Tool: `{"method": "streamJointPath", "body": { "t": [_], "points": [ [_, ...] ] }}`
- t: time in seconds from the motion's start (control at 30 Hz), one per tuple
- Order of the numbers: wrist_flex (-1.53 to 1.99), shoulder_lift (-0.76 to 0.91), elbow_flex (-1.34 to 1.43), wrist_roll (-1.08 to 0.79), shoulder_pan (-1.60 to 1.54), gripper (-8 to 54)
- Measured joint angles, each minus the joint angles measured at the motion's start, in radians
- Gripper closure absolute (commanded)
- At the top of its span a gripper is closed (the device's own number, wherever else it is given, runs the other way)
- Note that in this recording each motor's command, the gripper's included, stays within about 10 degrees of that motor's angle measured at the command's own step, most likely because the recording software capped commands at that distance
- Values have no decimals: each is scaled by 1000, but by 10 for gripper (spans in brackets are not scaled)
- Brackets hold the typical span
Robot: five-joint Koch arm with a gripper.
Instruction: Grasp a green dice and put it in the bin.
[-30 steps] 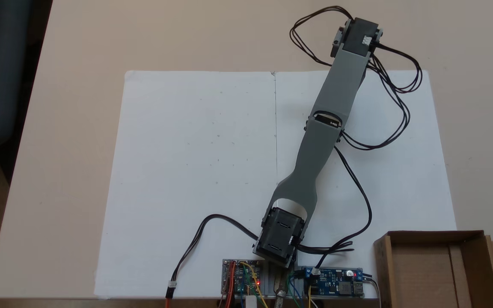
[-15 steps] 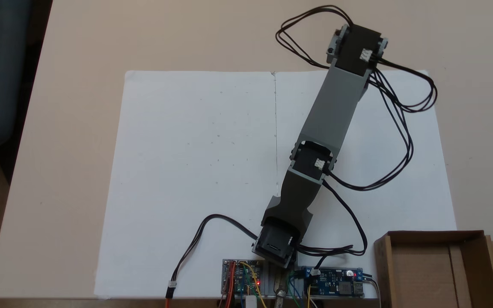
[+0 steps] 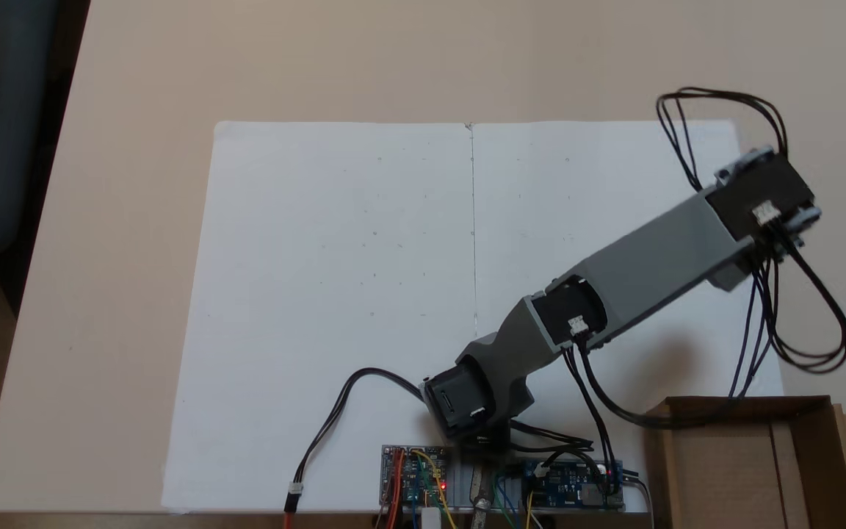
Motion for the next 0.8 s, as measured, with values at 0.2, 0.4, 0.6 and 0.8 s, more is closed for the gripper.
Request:
{"method": "streamJointPath", "body": {
  "t": [0.2, 0.4, 0.6, 0.8],
  "points": [
    [-11, -5, -89, -5, 268, 336],
    [-34, -48, -91, -58, 425, 336],
    [-69, -115, -89, -115, 543, 336],
    [-74, -160, -71, -121, 624, 336]
  ]
}}
